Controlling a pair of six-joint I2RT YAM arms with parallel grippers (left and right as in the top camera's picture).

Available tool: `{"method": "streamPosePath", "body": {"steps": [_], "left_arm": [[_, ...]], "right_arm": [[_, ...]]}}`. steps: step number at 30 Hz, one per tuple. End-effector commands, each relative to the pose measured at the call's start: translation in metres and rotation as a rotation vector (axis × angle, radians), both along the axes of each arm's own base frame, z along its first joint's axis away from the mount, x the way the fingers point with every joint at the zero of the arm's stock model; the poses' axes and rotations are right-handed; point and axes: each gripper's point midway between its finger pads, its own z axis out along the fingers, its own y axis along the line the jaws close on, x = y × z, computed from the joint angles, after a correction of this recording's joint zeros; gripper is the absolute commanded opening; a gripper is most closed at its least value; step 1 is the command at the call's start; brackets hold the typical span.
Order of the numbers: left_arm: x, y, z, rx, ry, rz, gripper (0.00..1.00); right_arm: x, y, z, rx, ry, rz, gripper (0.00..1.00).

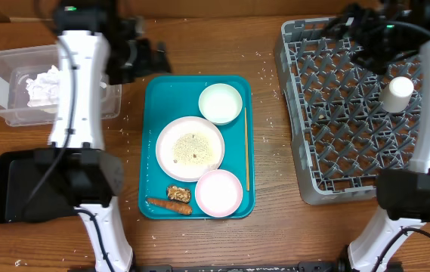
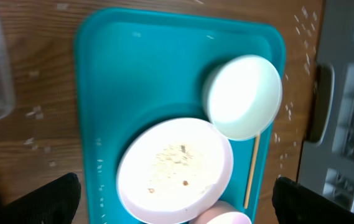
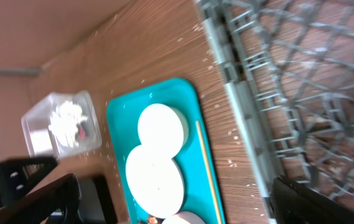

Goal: Sort waste into correct bins and load items into the dishwasher
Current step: 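Return right gripper to the tray and grasp the white saucer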

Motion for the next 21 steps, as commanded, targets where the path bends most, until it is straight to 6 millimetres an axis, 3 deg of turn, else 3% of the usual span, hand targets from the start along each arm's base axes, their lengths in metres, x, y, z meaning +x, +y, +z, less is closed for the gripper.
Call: {"method": "streamPosePath", "body": {"steps": [1, 6, 10, 15, 19, 21], "left_arm": [[-0.006, -0.016, 0.017, 0.120, -0.060, -0.011, 1.00], [-0.009, -0.046, 0.010, 0.128, -0.056, -0.020, 1.00], [-0.010, -0.048, -0.002, 0.155, -0.033, -0.028, 1.00], [-0.010, -0.047, -0.024, 0.167, 0.035, -0.010, 1.00], [-0.008, -0.041, -0.016, 0.162, 0.021, 0.026, 1.00], [-0.004, -0.019, 0.008, 0.189, -0.036, 0.131, 1.00]], "right_arm": [[0.003, 0.007, -0.003, -0.064, -0.021, 0.032, 1.00], [0.005, 0.001, -0.006, -0.118, -0.020, 0.010, 1.00], [-0.005, 0.003, -0.010, -0.102, 0.026, 0.015, 1.00], [-0.028, 0.026, -0.010, -0.006, 0.110, 0.073, 1.00], [-0.029, 0.033, -0.010, -0.002, 0.109, 0.091, 1.00], [-0.024, 0.047, -0.006, 0.015, 0.075, 0.123, 1.00]]}}
